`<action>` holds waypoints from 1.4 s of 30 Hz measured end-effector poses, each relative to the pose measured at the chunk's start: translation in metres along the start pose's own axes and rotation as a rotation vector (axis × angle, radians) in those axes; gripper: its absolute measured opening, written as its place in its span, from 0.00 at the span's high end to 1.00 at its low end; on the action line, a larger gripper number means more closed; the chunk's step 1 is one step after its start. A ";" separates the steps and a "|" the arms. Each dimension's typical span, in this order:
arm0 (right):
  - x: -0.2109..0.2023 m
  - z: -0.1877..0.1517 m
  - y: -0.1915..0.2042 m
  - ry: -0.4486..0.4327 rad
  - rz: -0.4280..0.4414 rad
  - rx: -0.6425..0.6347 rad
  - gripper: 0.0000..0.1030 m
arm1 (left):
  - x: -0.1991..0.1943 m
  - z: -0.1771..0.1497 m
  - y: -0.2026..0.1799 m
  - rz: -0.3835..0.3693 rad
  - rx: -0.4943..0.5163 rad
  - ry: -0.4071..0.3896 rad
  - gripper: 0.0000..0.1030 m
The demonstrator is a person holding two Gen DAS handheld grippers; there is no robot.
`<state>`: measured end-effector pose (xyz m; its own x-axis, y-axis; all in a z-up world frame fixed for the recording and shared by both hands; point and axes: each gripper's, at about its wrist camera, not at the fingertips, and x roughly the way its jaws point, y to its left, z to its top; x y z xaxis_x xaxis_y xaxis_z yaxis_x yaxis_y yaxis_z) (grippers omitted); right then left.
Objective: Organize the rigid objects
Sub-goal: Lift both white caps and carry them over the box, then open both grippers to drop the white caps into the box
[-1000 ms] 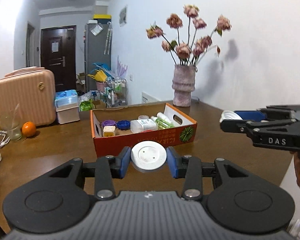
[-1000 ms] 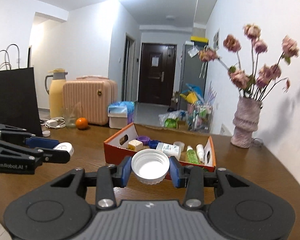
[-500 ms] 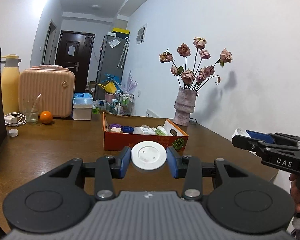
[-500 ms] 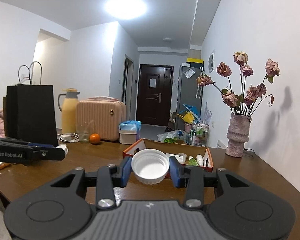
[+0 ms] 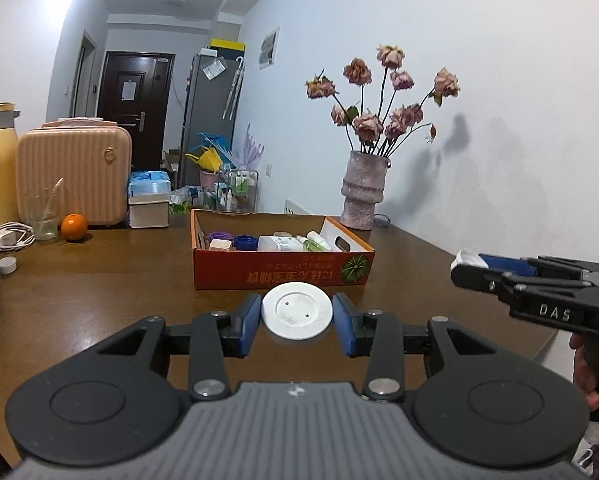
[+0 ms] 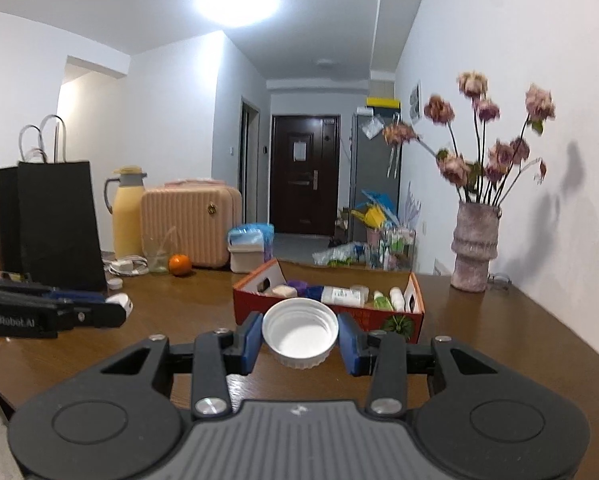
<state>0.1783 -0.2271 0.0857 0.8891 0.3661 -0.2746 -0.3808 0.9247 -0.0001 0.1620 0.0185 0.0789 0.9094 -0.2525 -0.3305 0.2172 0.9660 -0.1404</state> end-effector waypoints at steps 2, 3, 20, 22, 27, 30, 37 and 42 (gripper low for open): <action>0.018 0.001 -0.009 0.022 0.000 0.003 0.62 | 0.025 0.009 0.005 0.009 0.002 0.010 0.61; 0.028 0.002 -0.016 0.031 0.004 0.007 0.62 | 0.035 0.013 0.007 0.012 0.004 0.018 0.61; 0.283 0.058 -0.115 0.245 0.049 -0.024 0.62 | 0.296 0.094 0.061 0.020 0.059 0.235 0.61; 0.317 0.057 -0.121 0.295 0.036 -0.039 0.62 | 0.326 0.096 0.067 0.023 0.049 0.275 0.61; 0.387 0.049 -0.133 0.428 0.071 -0.037 0.62 | 0.379 0.093 0.076 0.038 0.074 0.331 0.61; 0.415 0.043 -0.135 0.490 0.101 -0.033 0.62 | 0.403 0.088 0.081 0.069 0.091 0.370 0.61; 0.440 0.040 -0.125 0.505 0.227 -0.007 0.62 | 0.431 0.079 0.098 0.093 0.090 0.426 0.60; 0.437 0.043 -0.136 0.480 0.090 -0.064 0.62 | 0.432 0.080 0.096 0.081 0.094 0.416 0.61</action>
<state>0.6298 -0.1879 0.0069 0.6402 0.3409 -0.6884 -0.4788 0.8779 -0.0106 0.6043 0.0066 -0.0024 0.7089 -0.1581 -0.6874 0.1998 0.9797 -0.0194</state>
